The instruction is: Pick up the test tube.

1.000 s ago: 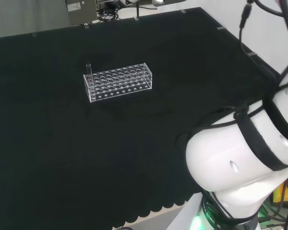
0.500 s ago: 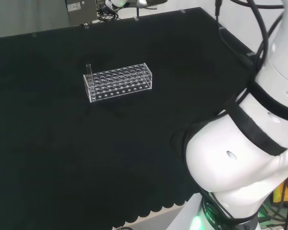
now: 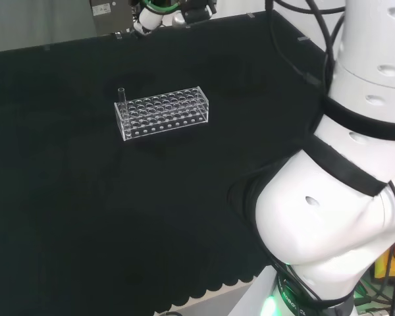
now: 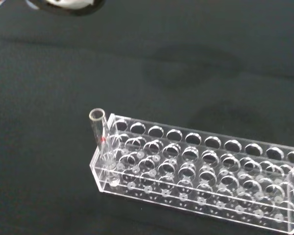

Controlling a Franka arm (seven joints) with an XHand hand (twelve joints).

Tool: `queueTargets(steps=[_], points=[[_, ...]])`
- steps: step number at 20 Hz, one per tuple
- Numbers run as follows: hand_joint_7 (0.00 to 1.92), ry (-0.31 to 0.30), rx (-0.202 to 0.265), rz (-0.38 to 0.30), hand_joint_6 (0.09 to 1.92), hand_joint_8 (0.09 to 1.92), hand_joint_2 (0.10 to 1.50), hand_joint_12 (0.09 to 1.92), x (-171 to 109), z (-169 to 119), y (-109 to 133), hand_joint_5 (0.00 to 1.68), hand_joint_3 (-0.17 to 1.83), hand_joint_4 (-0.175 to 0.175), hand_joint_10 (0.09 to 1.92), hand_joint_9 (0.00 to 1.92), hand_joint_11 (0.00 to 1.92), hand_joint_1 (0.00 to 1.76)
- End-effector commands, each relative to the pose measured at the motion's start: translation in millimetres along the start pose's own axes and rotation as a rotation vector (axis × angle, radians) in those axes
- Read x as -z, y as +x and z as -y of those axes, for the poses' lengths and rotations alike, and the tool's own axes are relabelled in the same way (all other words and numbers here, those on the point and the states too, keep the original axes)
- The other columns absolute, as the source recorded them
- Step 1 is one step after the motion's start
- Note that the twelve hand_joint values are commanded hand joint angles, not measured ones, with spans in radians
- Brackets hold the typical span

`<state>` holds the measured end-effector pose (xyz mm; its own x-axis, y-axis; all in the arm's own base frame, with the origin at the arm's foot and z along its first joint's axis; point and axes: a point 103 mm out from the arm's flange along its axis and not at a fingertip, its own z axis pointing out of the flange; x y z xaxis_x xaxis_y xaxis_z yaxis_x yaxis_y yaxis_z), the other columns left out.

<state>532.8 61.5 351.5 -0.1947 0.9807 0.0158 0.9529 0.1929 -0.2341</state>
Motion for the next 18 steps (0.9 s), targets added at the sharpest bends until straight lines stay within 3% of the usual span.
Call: queueTargets(steps=[1,9,18], points=[[0.49,0.042,0.028,0.0,0.09,0.88,0.73,1.55,-23.1,-32.3,12.2,0.44,0.49,-0.108,0.88,0.42,0.2,0.78],[0.58,0.117,0.047,0.009,0.09,0.86,0.72,1.53,-53.2,-58.9,21.8,0.48,0.51,-0.115,0.84,0.52,0.24,0.81],[0.8,0.208,0.089,0.019,0.25,0.79,0.7,1.46,-79.0,-75.5,34.1,0.62,0.55,-0.116,0.74,0.83,0.39,0.85]])
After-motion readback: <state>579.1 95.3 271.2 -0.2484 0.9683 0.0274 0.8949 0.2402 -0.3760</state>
